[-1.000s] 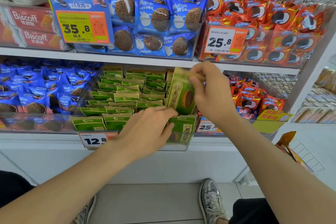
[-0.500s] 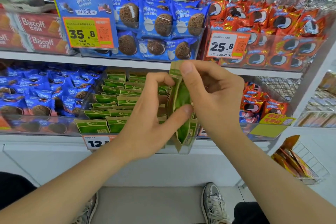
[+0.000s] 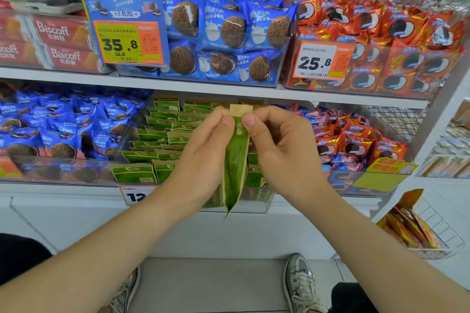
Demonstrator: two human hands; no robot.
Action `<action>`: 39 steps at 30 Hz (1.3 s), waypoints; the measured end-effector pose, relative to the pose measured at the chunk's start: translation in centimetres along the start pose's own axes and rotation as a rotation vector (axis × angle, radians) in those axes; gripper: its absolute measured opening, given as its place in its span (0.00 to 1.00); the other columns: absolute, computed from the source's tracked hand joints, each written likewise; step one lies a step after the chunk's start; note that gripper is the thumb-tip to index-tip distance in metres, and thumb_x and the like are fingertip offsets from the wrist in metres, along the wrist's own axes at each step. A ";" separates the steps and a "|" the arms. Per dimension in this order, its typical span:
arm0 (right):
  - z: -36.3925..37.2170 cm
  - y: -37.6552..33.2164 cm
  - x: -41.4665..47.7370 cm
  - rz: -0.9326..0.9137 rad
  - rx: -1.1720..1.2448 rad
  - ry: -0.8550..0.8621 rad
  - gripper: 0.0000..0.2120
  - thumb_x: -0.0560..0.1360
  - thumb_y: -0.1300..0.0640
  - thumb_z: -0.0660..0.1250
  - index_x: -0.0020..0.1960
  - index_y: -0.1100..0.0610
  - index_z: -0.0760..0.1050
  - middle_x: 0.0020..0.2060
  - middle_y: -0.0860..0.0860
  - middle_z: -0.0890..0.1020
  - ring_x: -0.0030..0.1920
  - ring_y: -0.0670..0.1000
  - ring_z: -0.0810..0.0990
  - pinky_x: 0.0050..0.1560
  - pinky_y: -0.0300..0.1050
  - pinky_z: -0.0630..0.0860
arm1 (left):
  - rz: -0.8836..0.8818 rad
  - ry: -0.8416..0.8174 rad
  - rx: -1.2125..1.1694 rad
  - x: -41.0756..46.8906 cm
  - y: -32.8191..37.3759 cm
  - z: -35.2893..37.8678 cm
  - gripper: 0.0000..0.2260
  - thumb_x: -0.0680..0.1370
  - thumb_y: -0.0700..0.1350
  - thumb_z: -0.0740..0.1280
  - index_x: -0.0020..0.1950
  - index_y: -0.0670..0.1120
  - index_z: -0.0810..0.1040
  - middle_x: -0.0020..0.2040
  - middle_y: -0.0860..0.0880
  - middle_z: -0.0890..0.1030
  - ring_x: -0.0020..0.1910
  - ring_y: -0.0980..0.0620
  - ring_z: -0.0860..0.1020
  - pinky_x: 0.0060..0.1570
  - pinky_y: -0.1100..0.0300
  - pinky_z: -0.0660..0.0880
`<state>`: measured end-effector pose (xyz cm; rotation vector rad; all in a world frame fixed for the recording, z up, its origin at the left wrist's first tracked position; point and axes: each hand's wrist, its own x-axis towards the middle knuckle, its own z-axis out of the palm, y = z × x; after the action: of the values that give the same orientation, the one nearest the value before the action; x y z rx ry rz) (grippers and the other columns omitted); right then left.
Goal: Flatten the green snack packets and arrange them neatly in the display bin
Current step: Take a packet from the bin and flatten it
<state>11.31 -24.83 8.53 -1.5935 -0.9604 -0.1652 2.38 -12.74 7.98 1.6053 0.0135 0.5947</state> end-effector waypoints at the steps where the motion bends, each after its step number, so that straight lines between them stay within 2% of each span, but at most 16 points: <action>1: -0.1 0.0 0.0 0.001 -0.009 0.013 0.09 0.84 0.53 0.68 0.45 0.51 0.82 0.33 0.46 0.83 0.35 0.55 0.80 0.37 0.58 0.79 | 0.012 -0.001 0.040 0.1 -0.1 -0.2 0.13 0.90 0.47 0.56 0.52 0.43 0.76 0.44 0.43 0.76 0.45 0.51 0.74 0.48 0.55 0.72; 3: -0.2 -0.2 0.0 0.016 -0.001 0.013 0.09 0.82 0.53 0.72 0.45 0.54 0.83 0.34 0.53 0.84 0.37 0.60 0.81 0.38 0.59 0.80 | 0.041 0.023 0.110 0.2 -0.1 -0.4 0.13 0.90 0.48 0.57 0.49 0.45 0.75 0.42 0.44 0.74 0.43 0.52 0.73 0.45 0.54 0.71; 6: -0.4 -0.5 -0.3 0.022 -0.041 -0.103 0.10 0.75 0.52 0.80 0.48 0.54 0.81 0.40 0.49 0.83 0.42 0.53 0.81 0.43 0.48 0.78 | 0.045 0.107 0.089 0.7 -0.4 -1.0 0.14 0.90 0.48 0.57 0.49 0.44 0.75 0.42 0.46 0.75 0.44 0.51 0.73 0.48 0.53 0.71; 8: -0.2 -0.3 -0.6 0.034 -0.140 -0.222 0.19 0.71 0.48 0.81 0.57 0.49 0.77 0.50 0.46 0.82 0.51 0.49 0.80 0.49 0.46 0.77 | -0.014 0.166 -0.036 1.2 -0.5 -1.3 0.16 0.89 0.51 0.57 0.54 0.42 0.77 0.49 0.38 0.79 0.49 0.44 0.77 0.58 0.45 0.77; 10: 0.0 -0.4 -0.8 0.073 -0.226 -0.320 0.26 0.71 0.46 0.81 0.64 0.43 0.72 0.57 0.42 0.79 0.59 0.44 0.78 0.53 0.41 0.76 | -0.111 0.223 -0.167 1.4 -0.4 -1.6 0.16 0.89 0.54 0.57 0.60 0.46 0.80 0.58 0.35 0.82 0.59 0.38 0.82 0.66 0.33 0.77; 12: 0.1 -0.6 -0.9 0.102 -0.211 -0.363 0.26 0.73 0.48 0.80 0.65 0.41 0.70 0.55 0.39 0.80 0.55 0.41 0.80 0.50 0.34 0.76 | -0.171 0.240 -0.241 1.3 -0.4 -1.7 0.17 0.89 0.55 0.57 0.63 0.50 0.83 0.60 0.39 0.85 0.63 0.39 0.83 0.66 0.34 0.78; 14: 0.0 -0.6 -0.7 0.119 -0.105 -0.355 0.22 0.76 0.52 0.79 0.63 0.44 0.71 0.52 0.41 0.82 0.48 0.44 0.84 0.44 0.38 0.80 | -0.189 0.219 -0.247 1.1 -0.3 -1.5 0.17 0.88 0.56 0.58 0.65 0.48 0.82 0.60 0.39 0.85 0.62 0.39 0.84 0.66 0.33 0.78; 16: 0.3 -0.3 -0.5 0.134 -0.008 -0.285 0.18 0.76 0.54 0.78 0.59 0.47 0.72 0.50 0.47 0.84 0.45 0.52 0.86 0.41 0.50 0.83 | -0.154 0.190 -0.191 1.0 -0.2 -1.4 0.18 0.87 0.55 0.62 0.62 0.41 0.80 0.55 0.36 0.84 0.57 0.36 0.84 0.65 0.32 0.78; 18: 0.7 0.0 -0.4 0.131 0.027 -0.136 0.13 0.77 0.52 0.76 0.52 0.51 0.72 0.45 0.52 0.84 0.43 0.56 0.85 0.41 0.59 0.83 | -0.097 0.159 -0.109 0.9 -0.3 -1.5 0.18 0.86 0.52 0.65 0.56 0.36 0.76 0.49 0.38 0.83 0.51 0.40 0.83 0.60 0.36 0.81; 21: 0.8 0.3 -0.2 0.169 0.015 0.036 0.15 0.82 0.48 0.72 0.44 0.54 0.71 0.32 0.47 0.78 0.32 0.47 0.76 0.35 0.47 0.73 | -0.008 0.080 0.061 0.2 -0.4 -1.5 0.15 0.86 0.51 0.67 0.50 0.38 0.81 0.48 0.41 0.85 0.51 0.42 0.86 0.54 0.41 0.85; 23: 0.6 0.3 -0.2 0.195 0.003 0.061 0.19 0.83 0.47 0.69 0.39 0.55 0.71 0.27 0.44 0.75 0.29 0.45 0.72 0.33 0.41 0.69 | 0.094 0.002 0.270 -0.4 -0.7 -1.5 0.10 0.84 0.47 0.70 0.45 0.45 0.85 0.43 0.49 0.86 0.47 0.49 0.86 0.50 0.51 0.83; 25: 0.4 0.5 -0.2 0.203 0.002 0.065 0.21 0.83 0.46 0.69 0.36 0.56 0.73 0.27 0.45 0.74 0.30 0.47 0.71 0.34 0.43 0.69 | 0.124 -0.041 0.354 -0.7 -0.8 -1.4 0.07 0.81 0.44 0.73 0.43 0.48 0.86 0.42 0.57 0.87 0.51 0.59 0.85 0.51 0.63 0.80; 28: 0.0 0.4 -0.1 0.187 -0.012 0.049 0.23 0.82 0.45 0.70 0.31 0.51 0.75 0.25 0.46 0.74 0.28 0.47 0.70 0.32 0.42 0.68 | 0.121 -0.053 0.357 -0.7 -0.9 -1.8 0.07 0.81 0.41 0.73 0.44 0.48 0.88 0.45 0.59 0.88 0.63 0.64 0.81 0.62 0.63 0.78; 31: -0.3 0.5 0.0 0.178 -0.043 0.004 0.21 0.81 0.44 0.71 0.33 0.52 0.80 0.28 0.51 0.82 0.31 0.56 0.80 0.34 0.54 0.79 | 0.074 -0.056 0.283 -0.5 -1.0 -2.1 0.07 0.81 0.40 0.73 0.44 0.48 0.87 0.48 0.56 0.89 0.65 0.63 0.81 0.65 0.54 0.78; 33: -0.4 0.6 0.0 0.178 -0.045 -0.024 0.18 0.81 0.45 0.73 0.36 0.54 0.83 0.32 0.53 0.84 0.37 0.60 0.84 0.41 0.62 0.82 | 0.058 -0.036 0.264 -0.4 -1.0 -2.1 0.08 0.81 0.40 0.73 0.44 0.48 0.86 0.48 0.56 0.88 0.62 0.63 0.82 0.62 0.56 0.78; 39: -0.7 0.5 -0.1 0.206 -0.071 -0.147 0.09 0.78 0.59 0.75 0.39 0.56 0.83 0.44 0.45 0.89 0.46 0.44 0.88 0.50 0.52 0.86 | 0.086 0.038 0.367 -0.5 -1.0 -2.2 0.10 0.79 0.37 0.71 0.40 0.48 0.84 0.46 0.59 0.88 0.52 0.61 0.85 0.51 0.65 0.79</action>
<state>11.84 -25.42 8.34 -1.7783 -0.9033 0.0620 1.48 -10.67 6.87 1.9572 0.0868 0.7193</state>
